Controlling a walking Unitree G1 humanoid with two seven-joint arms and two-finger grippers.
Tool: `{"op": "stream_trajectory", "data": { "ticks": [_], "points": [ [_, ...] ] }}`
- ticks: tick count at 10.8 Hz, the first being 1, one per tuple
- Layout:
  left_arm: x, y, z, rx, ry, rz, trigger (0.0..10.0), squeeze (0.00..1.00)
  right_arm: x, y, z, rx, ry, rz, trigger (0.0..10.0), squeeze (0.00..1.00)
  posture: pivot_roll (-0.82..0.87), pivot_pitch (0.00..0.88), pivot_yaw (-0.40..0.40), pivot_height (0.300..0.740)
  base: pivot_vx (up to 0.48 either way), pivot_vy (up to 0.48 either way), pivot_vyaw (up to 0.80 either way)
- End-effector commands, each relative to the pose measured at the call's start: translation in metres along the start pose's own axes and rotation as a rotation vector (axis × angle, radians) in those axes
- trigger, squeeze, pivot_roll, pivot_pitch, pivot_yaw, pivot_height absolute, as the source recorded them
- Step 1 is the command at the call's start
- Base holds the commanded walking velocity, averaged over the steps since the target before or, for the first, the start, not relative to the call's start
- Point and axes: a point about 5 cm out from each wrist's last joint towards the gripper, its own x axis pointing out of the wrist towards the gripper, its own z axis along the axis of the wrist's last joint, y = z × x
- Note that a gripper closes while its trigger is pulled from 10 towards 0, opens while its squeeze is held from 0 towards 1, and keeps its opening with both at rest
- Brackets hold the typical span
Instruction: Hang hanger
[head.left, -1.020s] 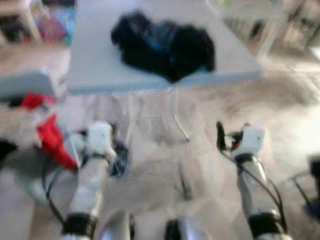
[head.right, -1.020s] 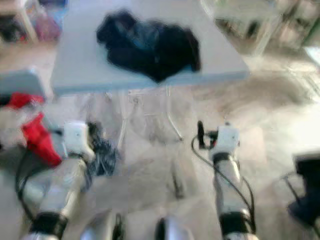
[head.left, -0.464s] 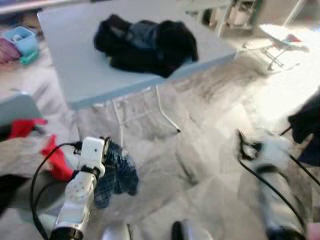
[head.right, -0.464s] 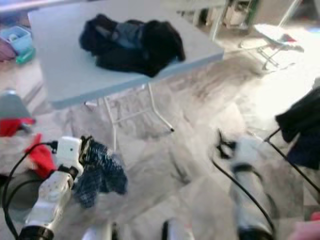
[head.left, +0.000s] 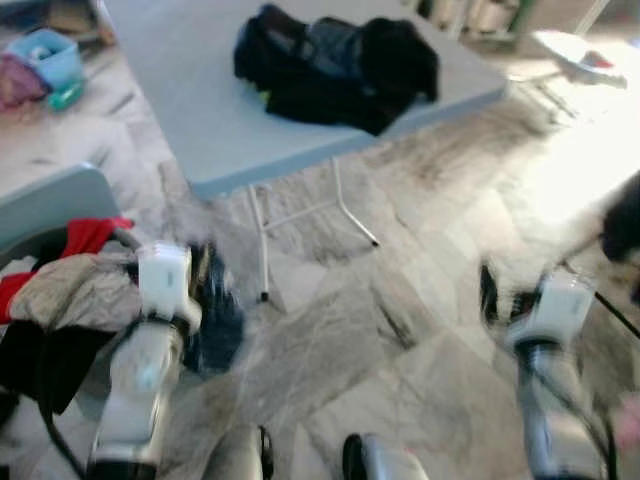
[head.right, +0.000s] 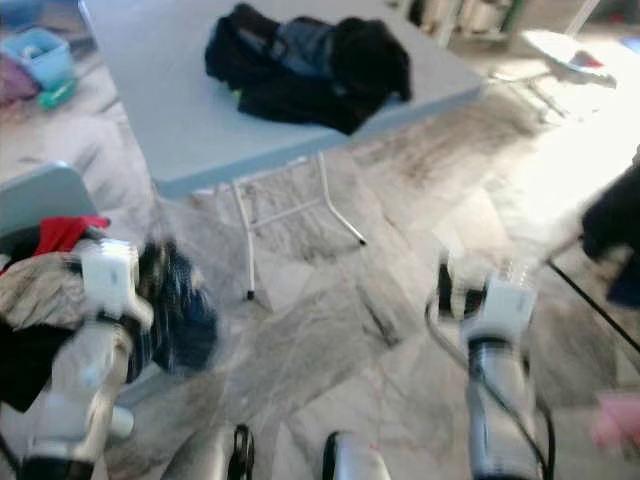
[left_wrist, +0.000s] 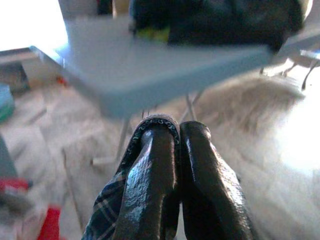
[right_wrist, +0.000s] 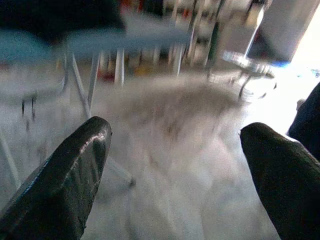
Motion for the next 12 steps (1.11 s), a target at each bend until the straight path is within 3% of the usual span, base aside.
{"op": "stream_trajectory", "data": {
  "ticks": [1,3,5,7,10,12],
  "points": [
    [0.002,-0.007,0.006,-0.018,-0.014,-0.027,10.0,0.0,0.004,-0.003,0.009,0.014,-0.023,-0.028,10.0,0.0,-0.02,0.153,-0.032,0.74,0.0,0.0,0.0],
    [0.004,-0.021,0.009,-0.003,-0.029,-0.113,10.0,0.0,0.012,0.002,0.01,0.004,-0.004,-0.015,10.0,0.0,-0.02,0.147,-0.045,0.74,0.124,0.0,-0.4],
    [0.005,-0.025,0.009,-0.014,-0.015,-0.132,10.0,0.0,0.015,0.002,0.013,-0.005,-0.008,-0.016,10.0,0.0,-0.03,0.153,-0.03,0.74,0.362,0.0,-0.8],
    [0.014,-0.022,0.011,-0.005,-0.015,-0.127,10.0,0.0,0.017,0.005,0.013,-0.026,-0.009,0.004,10.0,0.0,-0.04,0.168,-0.03,0.74,0.373,0.0,-0.8],
    [0.01,-0.02,0.004,0.003,0.013,-0.123,10.0,0.0,0.011,0.009,0.001,-0.029,0.031,0.018,10.0,0.0,-0.04,0.171,-0.035,0.74,0.372,0.0,-0.73],
    [0.009,-0.018,0.0,0.001,0.029,-0.115,10.0,0.0,0.014,0.01,0.001,-0.029,0.033,0.015,10.0,0.0,-0.04,0.167,-0.041,0.74,0.345,0.308,-0.68]
  ]
}}
